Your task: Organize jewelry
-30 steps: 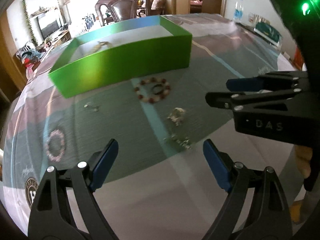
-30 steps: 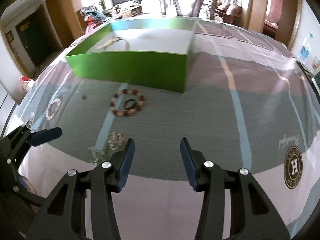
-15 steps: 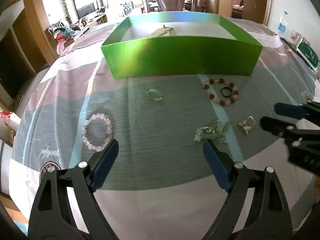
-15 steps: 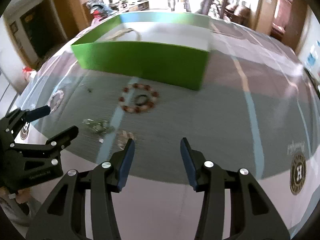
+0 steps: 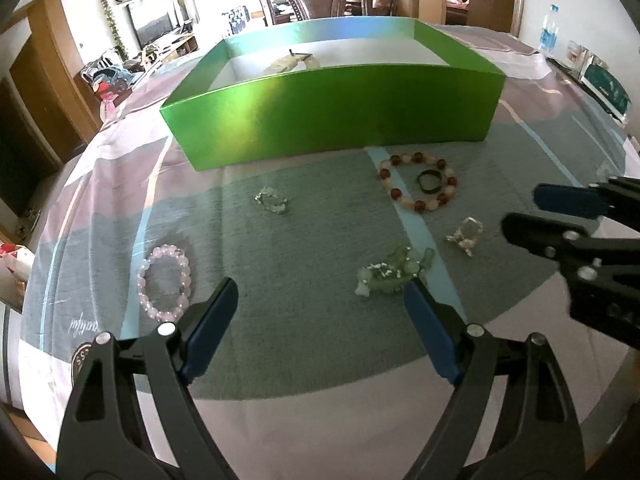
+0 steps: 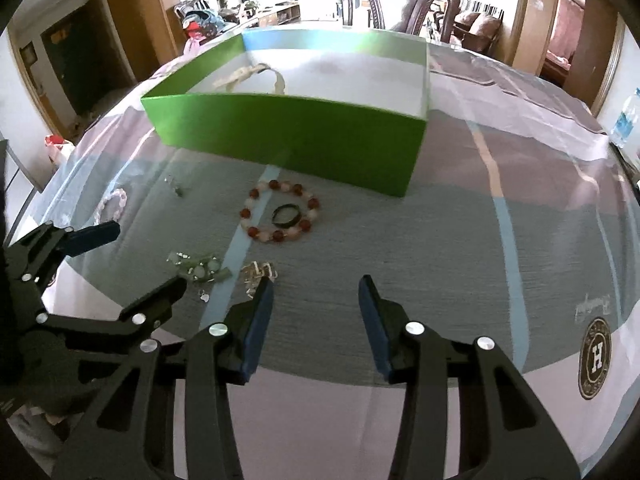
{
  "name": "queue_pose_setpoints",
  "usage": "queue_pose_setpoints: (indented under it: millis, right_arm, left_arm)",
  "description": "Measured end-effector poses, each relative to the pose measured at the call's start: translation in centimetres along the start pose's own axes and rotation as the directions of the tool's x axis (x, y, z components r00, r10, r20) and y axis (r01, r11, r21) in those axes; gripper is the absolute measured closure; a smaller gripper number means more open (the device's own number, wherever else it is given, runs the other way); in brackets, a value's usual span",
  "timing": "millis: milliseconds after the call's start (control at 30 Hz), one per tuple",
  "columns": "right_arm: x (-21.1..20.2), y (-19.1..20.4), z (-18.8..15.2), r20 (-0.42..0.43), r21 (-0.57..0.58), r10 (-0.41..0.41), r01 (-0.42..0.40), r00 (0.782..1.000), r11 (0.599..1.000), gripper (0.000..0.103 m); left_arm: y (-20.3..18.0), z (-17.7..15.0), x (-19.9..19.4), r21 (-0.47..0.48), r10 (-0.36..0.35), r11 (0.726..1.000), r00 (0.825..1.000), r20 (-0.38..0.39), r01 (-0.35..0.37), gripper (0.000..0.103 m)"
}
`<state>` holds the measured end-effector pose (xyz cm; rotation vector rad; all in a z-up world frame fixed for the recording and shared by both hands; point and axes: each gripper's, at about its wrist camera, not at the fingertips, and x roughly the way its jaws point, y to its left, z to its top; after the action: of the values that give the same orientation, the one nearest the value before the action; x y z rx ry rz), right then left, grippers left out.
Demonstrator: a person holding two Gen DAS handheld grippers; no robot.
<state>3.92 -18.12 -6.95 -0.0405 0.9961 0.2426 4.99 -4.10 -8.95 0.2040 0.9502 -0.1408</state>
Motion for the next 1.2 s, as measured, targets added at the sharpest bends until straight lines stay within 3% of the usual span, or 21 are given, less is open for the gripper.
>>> queue_pose_setpoints:
  millis: [133, 367, 433, 500, 1033, 1067, 1133, 1200]
  right_arm:
    - [0.3, 0.3, -0.1, -0.009, -0.009, 0.013, -0.013, 1.000, 1.000, 0.058]
    - [2.1, 2.7, 0.1, -0.039, -0.077, 0.042, -0.045, 0.998, 0.996, 0.058]
    - [2.7, 3.1, 0.2, -0.037, -0.086, 0.046, -0.049, 0.998, 0.995, 0.065]
    - [2.8, 3.1, 0.3, -0.022, -0.088, 0.045, -0.046, 0.999, 0.995, 0.079]
    - [1.8, -0.3, -0.4, -0.029, 0.001, -0.005, 0.005, 1.000, 1.000, 0.081]
    - [1.9, -0.4, -0.4, -0.032, 0.003, -0.003, 0.003, 0.999, 1.000, 0.081]
    - [2.0, -0.5, -0.5, -0.033, 0.006, -0.003, 0.003, 0.999, 1.000, 0.081]
    - [2.0, -0.3, -0.4, -0.033, 0.007, -0.003, 0.003, 0.999, 1.000, 0.081]
  left_arm:
    - [1.3, 0.1, 0.5, -0.049, 0.089, 0.995, 0.996, -0.018, -0.090, 0.019]
    - [3.9, -0.2, -1.1, -0.114, 0.083, 0.990, 0.997, 0.000, -0.083, 0.019]
    - [4.2, -0.2, -1.5, -0.120, 0.085, 0.989, 0.996, 0.009, -0.083, 0.019]
    - [4.1, -0.3, -1.7, -0.117, 0.083, 0.990, 0.996, 0.011, -0.081, 0.019]
    - [-2.0, 1.2, 0.1, 0.029, -0.050, 0.998, 0.999, -0.018, 0.050, 0.020]
    - [-2.1, 1.4, 0.4, 0.025, -0.053, 0.998, 0.998, -0.025, 0.054, 0.023]
    - [-1.8, 1.5, 1.1, 0.015, -0.067, 0.998, 0.997, -0.044, 0.067, 0.044]
    - [-1.5, 1.4, 1.1, -0.005, -0.110, 0.994, 0.993, -0.038, 0.110, 0.057]
